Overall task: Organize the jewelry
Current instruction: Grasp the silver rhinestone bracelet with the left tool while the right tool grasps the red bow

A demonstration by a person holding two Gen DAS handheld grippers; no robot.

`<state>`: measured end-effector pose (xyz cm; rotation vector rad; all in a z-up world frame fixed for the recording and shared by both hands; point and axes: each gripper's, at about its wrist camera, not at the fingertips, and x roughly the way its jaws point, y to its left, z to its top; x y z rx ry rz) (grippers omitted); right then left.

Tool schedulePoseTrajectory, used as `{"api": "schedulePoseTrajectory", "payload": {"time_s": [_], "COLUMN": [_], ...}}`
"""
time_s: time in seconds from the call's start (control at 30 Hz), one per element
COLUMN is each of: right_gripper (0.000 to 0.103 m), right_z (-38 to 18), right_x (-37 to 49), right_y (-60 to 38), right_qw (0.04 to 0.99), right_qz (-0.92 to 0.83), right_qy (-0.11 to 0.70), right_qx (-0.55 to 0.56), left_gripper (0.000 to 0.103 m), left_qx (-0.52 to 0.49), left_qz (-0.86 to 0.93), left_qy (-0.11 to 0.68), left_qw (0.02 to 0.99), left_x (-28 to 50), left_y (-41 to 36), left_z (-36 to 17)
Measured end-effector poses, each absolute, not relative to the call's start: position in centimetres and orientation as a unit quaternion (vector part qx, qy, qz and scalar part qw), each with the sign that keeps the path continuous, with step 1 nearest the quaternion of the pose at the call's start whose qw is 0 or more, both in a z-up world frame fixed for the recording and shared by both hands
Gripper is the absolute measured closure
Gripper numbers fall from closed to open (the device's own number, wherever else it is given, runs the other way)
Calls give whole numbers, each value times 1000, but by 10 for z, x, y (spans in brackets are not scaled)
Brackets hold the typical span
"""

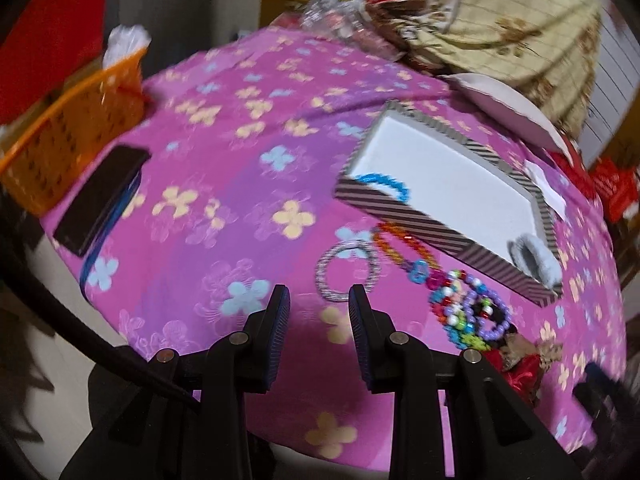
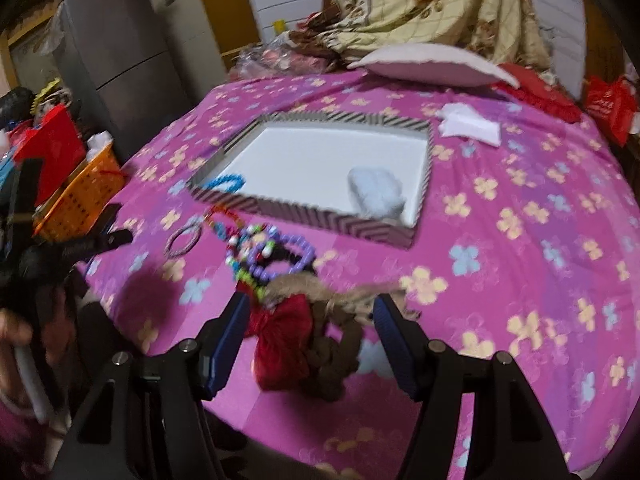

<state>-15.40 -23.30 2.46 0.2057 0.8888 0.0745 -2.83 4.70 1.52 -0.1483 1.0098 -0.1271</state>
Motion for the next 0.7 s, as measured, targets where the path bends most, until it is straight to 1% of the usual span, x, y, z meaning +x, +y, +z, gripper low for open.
{"api": "schedulePoseTrajectory", "payload": {"time_s": [0.17, 0.23, 0.33, 0.47, 0.6, 0.63, 0.67, 0.7], "right_gripper": [36, 36, 36, 36, 36, 40, 46, 56], "right_z": [4, -1, -11, -26, -32, -33, -36, -38], "right_x": [-150, -147, -136, -124, -121, -120, -119, -118], "right_y": [-209, -199, -189, -182, -167, -165, -162, -161], "right_qw": [886, 883, 881, 874, 870, 869, 866, 862], "right_qz": [83, 96, 90, 77, 89, 92, 100, 108], "right_qy": [452, 455, 464, 480, 484, 485, 489, 494], "right_qx": [68, 56, 29, -1, -34, -37, -39, -34], "left_gripper": [62, 62, 58, 57, 56, 55, 55, 55], "left_qx": [-109, -113, -120, -126, -116, -110, -106, -102], "left_qz": [-61, -58, -61, -68, -69, -68, -68, -67], "left_qy": [512, 515, 521, 532, 537, 539, 542, 544], "left_qw": [850, 848, 843, 834, 833, 832, 831, 830], "left_x": [-13, -9, -6, 0, 8, 11, 14, 16], "left_y": [64, 66, 66, 63, 55, 50, 48, 46], "left_z": [-1, -5, -10, -18, -24, -26, -29, -30]}}
